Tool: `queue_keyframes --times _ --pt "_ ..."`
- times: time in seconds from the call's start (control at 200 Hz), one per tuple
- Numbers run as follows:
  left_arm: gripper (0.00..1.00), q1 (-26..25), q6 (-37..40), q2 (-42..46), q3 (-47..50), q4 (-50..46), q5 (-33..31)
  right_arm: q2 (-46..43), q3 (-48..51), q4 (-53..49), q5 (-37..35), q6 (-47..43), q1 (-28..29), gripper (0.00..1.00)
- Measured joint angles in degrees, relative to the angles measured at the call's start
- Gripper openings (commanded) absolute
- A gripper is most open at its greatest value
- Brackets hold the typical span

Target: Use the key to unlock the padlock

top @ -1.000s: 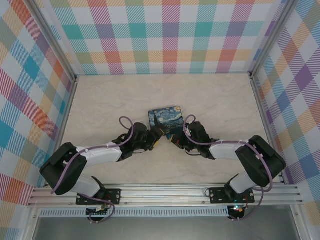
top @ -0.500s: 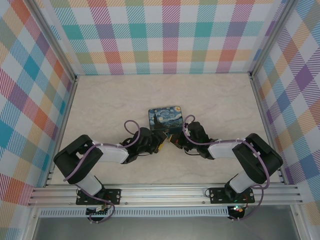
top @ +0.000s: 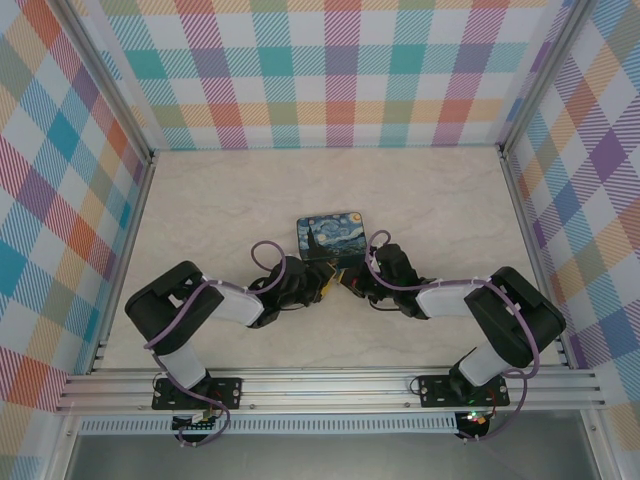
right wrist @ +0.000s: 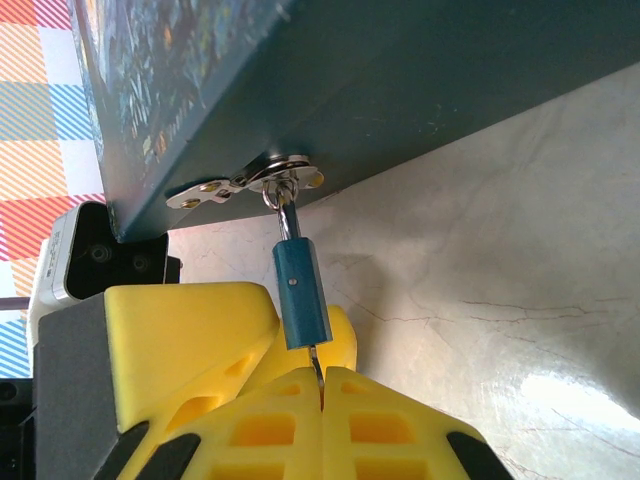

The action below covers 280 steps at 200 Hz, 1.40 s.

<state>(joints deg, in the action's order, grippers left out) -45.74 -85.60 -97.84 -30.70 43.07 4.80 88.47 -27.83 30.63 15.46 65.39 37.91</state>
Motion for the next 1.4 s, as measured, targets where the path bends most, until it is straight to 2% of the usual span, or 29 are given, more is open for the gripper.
queue_keyframes --times 0.345,0.685,0.805,0.945,1.075,1.21,1.4 --pt "0.35 0.00 -2.25 -3.06 -1.01 4.63 -0.46 0.00 0.11 0.02 -0.39 0.22 0.00 0.00" --pt "0.17 0.00 -3.50 -4.37 -1.62 6.78 -0.68 -0.02 0.11 0.28 -0.92 0.31 -0.20 0.03" --pt "0.09 0.00 -3.28 -4.37 -1.77 6.91 -0.92 -0.57 0.33 0.48 -1.27 0.46 -0.70 0.09" --pt "0.04 -0.04 -3.28 -4.37 -2.40 6.82 -0.59 -1.92 1.07 0.04 -1.68 0.24 -0.98 0.24" --pt "0.03 -0.04 -2.86 -4.37 -3.32 5.75 -0.61 -3.50 1.84 -2.29 -1.70 -0.92 -1.38 0.36" --pt "0.03 -0.04 -2.16 -4.28 -3.91 4.72 -0.61 -5.53 1.90 -5.97 -1.77 -3.30 -2.36 0.45" --pt "0.04 -0.04 -1.55 -4.26 -4.66 3.56 -0.55 -13.40 1.77 -14.21 -2.75 -11.04 -5.25 0.56"
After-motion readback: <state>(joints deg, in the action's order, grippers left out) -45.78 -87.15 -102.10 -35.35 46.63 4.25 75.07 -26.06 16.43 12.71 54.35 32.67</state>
